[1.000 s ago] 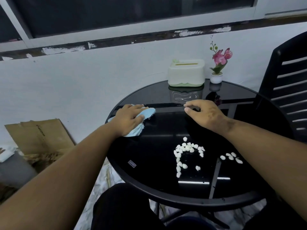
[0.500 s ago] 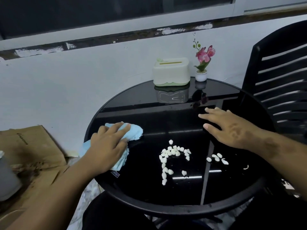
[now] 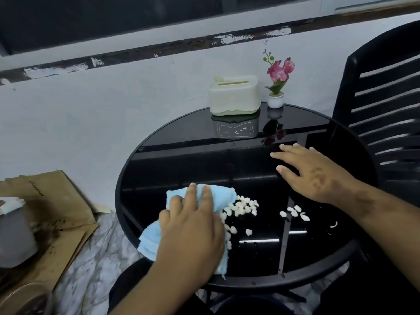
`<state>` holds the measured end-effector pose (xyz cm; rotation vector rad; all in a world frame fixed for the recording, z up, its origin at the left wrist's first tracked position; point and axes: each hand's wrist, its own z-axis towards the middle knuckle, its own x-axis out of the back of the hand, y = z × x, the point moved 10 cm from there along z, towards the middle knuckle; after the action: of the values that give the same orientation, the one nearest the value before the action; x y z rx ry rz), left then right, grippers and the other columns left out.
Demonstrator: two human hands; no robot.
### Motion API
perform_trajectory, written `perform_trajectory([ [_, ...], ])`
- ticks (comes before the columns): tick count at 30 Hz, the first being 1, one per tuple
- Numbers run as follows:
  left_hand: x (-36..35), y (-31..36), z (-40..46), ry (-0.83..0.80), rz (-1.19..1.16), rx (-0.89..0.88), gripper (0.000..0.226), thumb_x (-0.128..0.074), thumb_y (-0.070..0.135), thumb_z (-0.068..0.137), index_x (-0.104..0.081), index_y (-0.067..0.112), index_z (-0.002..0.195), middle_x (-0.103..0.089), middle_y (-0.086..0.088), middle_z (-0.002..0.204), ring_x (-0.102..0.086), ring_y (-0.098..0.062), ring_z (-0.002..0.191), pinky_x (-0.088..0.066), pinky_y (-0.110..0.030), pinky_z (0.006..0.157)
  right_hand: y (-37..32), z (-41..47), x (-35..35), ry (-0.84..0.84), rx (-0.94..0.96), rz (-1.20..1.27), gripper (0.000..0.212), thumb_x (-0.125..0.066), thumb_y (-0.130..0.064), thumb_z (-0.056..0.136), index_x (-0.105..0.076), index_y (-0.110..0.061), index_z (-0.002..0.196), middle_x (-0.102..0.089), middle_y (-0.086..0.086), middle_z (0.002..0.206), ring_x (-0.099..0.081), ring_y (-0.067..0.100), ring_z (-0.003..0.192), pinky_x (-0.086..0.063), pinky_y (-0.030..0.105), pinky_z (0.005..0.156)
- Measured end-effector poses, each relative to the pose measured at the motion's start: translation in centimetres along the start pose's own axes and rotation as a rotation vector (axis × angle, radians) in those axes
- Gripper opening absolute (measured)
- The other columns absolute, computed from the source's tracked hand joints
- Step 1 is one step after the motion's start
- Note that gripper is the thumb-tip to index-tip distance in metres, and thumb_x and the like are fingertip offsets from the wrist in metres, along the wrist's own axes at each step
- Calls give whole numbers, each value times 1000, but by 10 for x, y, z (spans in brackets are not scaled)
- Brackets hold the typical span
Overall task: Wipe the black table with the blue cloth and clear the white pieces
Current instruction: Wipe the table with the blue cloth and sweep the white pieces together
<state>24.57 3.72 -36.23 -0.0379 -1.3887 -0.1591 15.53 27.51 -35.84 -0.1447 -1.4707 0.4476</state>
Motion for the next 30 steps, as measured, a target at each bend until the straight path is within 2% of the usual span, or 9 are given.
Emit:
perform_trajectory([
  [3, -1, 14, -5, 3, 1, 12, 73, -1, 48, 87, -23, 24, 152, -23, -4, 159, -32, -22, 118, -28, -37, 91, 1, 0, -1, -11, 2, 17, 48, -39, -45, 100, -37, -39, 147, -21, -9, 162, -7, 11, 151, 1, 36, 123],
  [5, -1, 16, -5, -15, 6, 15, 74, 1, 49, 85, -20, 25, 153, -19, -2, 160, -29, -21, 120, -27, -36, 92, 1, 0, 0, -19, -8, 94, 47, -43, -42, 100, -39, -38, 147, -22, -9, 162, -7, 9, 151, 2, 34, 123],
  [9, 1, 0, 7, -32, 12, 64, 73, 4, 48, 85, -17, 29, 152, -13, 4, 160, -23, -22, 129, -26, -38, 100, 5, -6, 28, 115, -32, 252, 47, -53, -39, 97, -47, -32, 143, -34, -8, 157, -15, 7, 149, -10, 39, 124],
  [11, 0, -15, 23, -37, 8, 88, 60, -10, 45, 94, -21, 28, 151, -18, 4, 159, -24, -25, 130, -27, -41, 102, 5, -16, 39, 144, -27, 210, 48, -53, -41, 95, -48, -33, 142, -35, -11, 156, -16, 6, 148, -11, 37, 123],
  [15, -6, -51, 90, -17, 3, 68, 58, -17, 43, 93, -35, 27, 145, -36, 2, 148, -34, -30, 120, -30, -45, 95, 14, -38, 28, 75, -56, 123, 51, -52, -47, 93, -43, -40, 143, -30, -13, 158, -11, 5, 149, -1, 31, 122],
  [17, -13, -59, 139, -19, -43, -5, 49, -24, 41, 97, -43, 28, 140, -44, 1, 141, -38, -32, 118, -32, -46, 93, 20, -45, 19, 53, -84, 77, 53, -48, -50, 93, -40, -41, 145, -25, -12, 160, -7, 8, 150, 1, 33, 122],
  [23, -25, -19, 242, -125, -79, -240, 64, -26, 51, 83, -42, 40, 144, -46, 2, 146, -36, -32, 129, -30, -47, 104, 20, -47, 12, 62, -109, -23, 54, -37, -52, 96, -32, -40, 148, -19, -10, 162, -5, 12, 151, -1, 36, 124],
  [27, -32, 27, 254, -151, -95, -441, 68, -24, 66, 80, -38, 46, 143, -42, 4, 151, -35, -30, 133, -26, -50, 110, 21, -47, 14, 90, -107, -20, 56, -37, -56, 92, -36, -42, 145, -24, -12, 160, -9, 11, 151, -4, 36, 123],
  [30, -35, 47, 240, -163, -137, -602, 57, -28, 61, 88, -37, 48, 143, -39, 5, 153, -34, -27, 134, -25, -53, 111, 24, -49, 14, 99, -104, -19, 54, -38, -57, 92, -38, -43, 144, -25, -13, 160, -10, 10, 150, -4, 34, 123],
])
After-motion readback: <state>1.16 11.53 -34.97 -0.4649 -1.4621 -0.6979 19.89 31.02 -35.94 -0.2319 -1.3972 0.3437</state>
